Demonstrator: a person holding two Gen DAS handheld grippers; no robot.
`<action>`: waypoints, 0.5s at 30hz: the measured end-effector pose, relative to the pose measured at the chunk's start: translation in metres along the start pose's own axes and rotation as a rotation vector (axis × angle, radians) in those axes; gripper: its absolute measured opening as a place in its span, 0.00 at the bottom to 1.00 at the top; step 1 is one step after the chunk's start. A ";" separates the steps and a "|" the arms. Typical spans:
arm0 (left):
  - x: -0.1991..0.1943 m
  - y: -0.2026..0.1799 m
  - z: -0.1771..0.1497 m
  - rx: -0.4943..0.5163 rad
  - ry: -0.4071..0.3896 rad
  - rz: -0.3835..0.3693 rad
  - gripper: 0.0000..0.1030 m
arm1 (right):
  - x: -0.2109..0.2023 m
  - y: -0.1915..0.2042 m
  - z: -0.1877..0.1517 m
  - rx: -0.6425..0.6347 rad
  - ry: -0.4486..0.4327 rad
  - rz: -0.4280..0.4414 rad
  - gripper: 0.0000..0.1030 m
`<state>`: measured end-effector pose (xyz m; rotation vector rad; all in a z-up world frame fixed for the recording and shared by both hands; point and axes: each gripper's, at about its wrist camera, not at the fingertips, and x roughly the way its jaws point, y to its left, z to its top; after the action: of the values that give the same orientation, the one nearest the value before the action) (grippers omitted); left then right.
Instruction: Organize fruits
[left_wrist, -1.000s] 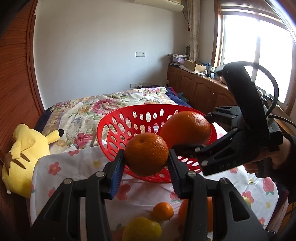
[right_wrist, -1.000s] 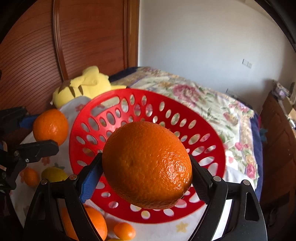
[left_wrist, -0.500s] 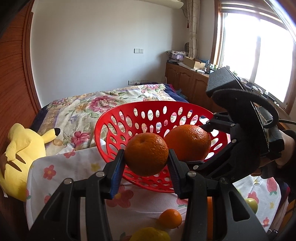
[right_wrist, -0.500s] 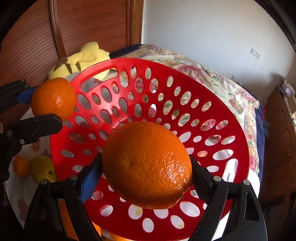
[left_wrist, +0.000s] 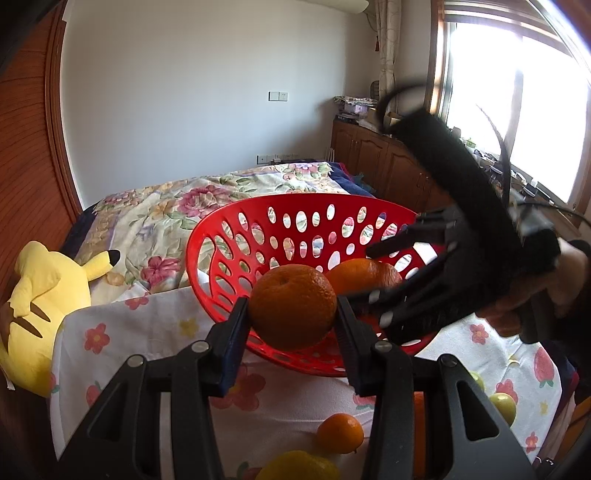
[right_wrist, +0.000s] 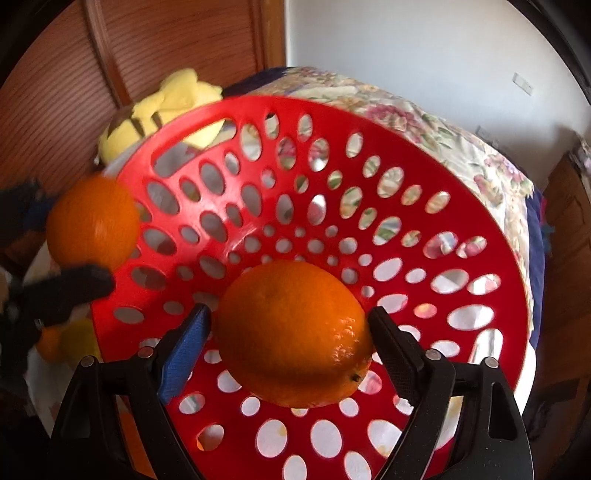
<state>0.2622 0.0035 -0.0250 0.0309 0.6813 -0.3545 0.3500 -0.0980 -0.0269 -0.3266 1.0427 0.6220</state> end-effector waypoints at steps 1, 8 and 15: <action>0.000 0.000 0.000 -0.001 0.001 -0.003 0.43 | -0.005 -0.003 0.002 0.011 -0.014 0.005 0.86; 0.010 -0.008 -0.002 0.011 0.027 -0.007 0.43 | -0.033 -0.010 -0.006 0.044 -0.098 -0.006 0.86; 0.013 -0.014 -0.001 0.007 0.037 0.017 0.52 | -0.052 -0.016 -0.031 0.097 -0.161 -0.041 0.86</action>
<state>0.2664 -0.0136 -0.0330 0.0502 0.7161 -0.3410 0.3196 -0.1437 0.0028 -0.2094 0.9065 0.5495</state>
